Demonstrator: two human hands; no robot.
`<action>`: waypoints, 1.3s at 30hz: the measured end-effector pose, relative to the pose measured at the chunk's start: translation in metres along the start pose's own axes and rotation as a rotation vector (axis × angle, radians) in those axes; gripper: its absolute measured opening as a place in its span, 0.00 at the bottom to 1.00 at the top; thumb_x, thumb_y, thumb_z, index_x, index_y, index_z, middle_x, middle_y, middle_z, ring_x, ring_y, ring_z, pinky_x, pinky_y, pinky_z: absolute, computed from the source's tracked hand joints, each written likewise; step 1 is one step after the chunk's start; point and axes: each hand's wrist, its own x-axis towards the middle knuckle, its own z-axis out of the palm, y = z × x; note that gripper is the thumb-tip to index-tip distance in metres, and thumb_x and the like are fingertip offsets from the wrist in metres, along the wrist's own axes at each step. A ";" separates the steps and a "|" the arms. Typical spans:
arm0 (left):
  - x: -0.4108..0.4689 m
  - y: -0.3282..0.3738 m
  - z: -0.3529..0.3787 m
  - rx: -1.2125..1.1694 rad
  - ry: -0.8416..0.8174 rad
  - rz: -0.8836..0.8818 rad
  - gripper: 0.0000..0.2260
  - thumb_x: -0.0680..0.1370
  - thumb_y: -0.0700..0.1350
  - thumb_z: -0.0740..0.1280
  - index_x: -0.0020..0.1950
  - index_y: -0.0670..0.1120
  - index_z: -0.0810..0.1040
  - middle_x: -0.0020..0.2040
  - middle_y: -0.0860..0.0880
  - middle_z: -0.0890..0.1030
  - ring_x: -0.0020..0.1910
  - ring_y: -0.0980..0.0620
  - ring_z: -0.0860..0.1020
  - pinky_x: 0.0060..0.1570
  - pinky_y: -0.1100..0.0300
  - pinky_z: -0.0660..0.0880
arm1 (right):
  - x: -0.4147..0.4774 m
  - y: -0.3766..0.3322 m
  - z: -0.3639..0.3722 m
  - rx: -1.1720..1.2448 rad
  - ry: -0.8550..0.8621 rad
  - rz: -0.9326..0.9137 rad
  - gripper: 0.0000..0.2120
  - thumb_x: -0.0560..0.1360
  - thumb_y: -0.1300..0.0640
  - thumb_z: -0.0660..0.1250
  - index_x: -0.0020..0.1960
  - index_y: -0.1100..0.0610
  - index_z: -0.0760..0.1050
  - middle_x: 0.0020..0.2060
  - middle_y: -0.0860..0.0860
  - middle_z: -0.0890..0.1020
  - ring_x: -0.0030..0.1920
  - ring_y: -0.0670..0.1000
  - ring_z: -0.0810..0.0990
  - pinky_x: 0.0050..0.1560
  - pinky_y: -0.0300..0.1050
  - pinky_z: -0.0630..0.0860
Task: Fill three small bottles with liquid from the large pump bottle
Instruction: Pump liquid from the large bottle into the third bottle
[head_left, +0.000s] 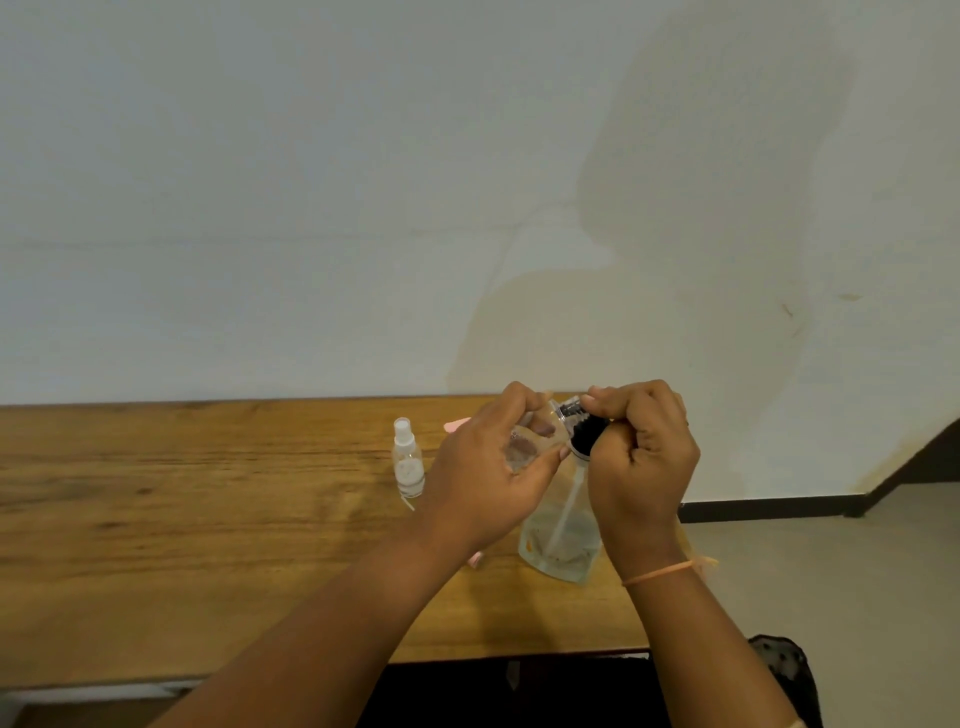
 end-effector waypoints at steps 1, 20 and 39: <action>0.000 0.000 0.000 -0.008 0.013 0.008 0.12 0.71 0.55 0.68 0.51 0.58 0.68 0.47 0.61 0.78 0.48 0.61 0.79 0.47 0.56 0.78 | 0.000 -0.002 -0.001 0.000 0.008 0.002 0.14 0.67 0.66 0.53 0.36 0.62 0.78 0.36 0.47 0.76 0.42 0.56 0.77 0.41 0.46 0.76; 0.000 -0.001 0.002 0.004 -0.003 -0.001 0.12 0.71 0.58 0.66 0.48 0.59 0.66 0.48 0.62 0.77 0.48 0.61 0.78 0.48 0.52 0.78 | -0.003 0.002 0.002 0.008 0.025 0.006 0.14 0.66 0.67 0.53 0.36 0.61 0.77 0.36 0.47 0.75 0.41 0.57 0.77 0.41 0.48 0.76; 0.003 0.003 -0.006 0.031 -0.064 -0.036 0.12 0.73 0.49 0.70 0.48 0.56 0.67 0.47 0.58 0.79 0.44 0.60 0.79 0.44 0.51 0.79 | 0.004 0.005 -0.004 0.047 -0.053 0.058 0.17 0.65 0.74 0.54 0.37 0.58 0.78 0.36 0.42 0.76 0.42 0.56 0.79 0.43 0.53 0.78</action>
